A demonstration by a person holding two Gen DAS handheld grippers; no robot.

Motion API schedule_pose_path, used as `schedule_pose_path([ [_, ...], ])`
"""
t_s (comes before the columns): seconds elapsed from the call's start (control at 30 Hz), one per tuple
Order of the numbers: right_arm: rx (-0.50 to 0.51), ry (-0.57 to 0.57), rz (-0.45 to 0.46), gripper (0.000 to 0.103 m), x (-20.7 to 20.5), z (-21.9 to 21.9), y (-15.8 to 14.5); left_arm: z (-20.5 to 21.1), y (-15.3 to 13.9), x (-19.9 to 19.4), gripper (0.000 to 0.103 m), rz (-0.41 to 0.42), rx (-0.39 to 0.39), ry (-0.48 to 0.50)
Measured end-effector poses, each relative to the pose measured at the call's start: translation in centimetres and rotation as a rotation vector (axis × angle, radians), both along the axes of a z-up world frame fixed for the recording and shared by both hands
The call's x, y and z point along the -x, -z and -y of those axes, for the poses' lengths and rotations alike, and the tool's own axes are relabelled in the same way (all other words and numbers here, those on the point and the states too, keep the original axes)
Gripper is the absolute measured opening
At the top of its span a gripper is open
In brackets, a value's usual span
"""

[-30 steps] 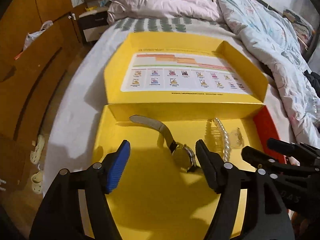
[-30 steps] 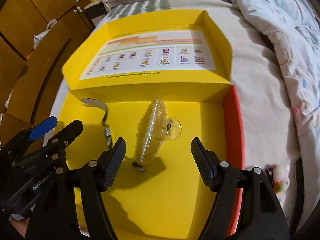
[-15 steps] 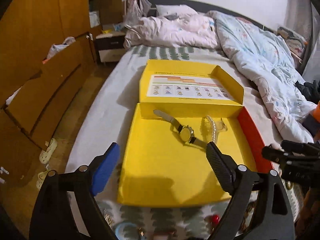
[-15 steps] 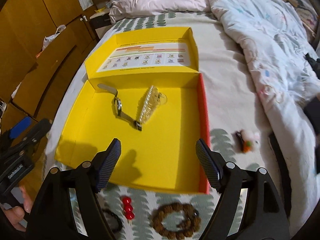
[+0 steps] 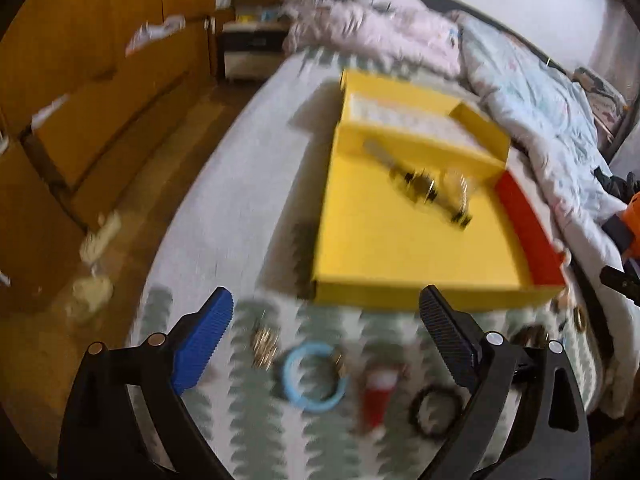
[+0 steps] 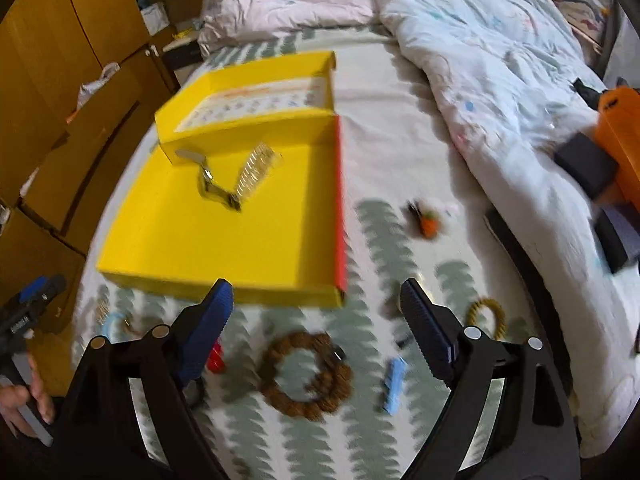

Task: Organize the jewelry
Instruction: 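Withdraw both grippers from the box back over the remaining jewelry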

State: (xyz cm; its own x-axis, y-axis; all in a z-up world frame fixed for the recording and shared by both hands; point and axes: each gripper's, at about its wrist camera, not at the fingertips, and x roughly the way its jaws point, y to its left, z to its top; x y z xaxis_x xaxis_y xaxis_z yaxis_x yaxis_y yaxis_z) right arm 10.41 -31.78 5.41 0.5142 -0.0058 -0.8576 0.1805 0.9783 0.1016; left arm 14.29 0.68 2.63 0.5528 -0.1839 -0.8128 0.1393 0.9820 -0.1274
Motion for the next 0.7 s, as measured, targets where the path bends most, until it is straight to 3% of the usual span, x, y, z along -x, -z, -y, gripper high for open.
schedule_pose_path([
  [0.13, -0.013, -0.006, -0.049, 0.086, 1.9, 0.7, 2.1, -1.0, 2.5, 1.2, 0.093, -0.056, -0.035, -0.003],
  [0.3, -0.017, -0.018, -0.126, 0.086, 3.0, 0.6, 4.6, -1.7, 4.3, 1.3, 0.093, -0.142, -0.018, -0.009],
  [0.43, -0.014, -0.011, -0.141, 0.086, 3.6, 0.8, 5.2, -2.2, 5.0, 1.3, 0.093, -0.157, -0.028, -0.028],
  [0.7, 0.001, 0.019, -0.18, 0.086, 3.9, 2.0, 6.2, -2.6, 6.6, 1.8, 0.093, -0.252, 0.036, -0.004],
])
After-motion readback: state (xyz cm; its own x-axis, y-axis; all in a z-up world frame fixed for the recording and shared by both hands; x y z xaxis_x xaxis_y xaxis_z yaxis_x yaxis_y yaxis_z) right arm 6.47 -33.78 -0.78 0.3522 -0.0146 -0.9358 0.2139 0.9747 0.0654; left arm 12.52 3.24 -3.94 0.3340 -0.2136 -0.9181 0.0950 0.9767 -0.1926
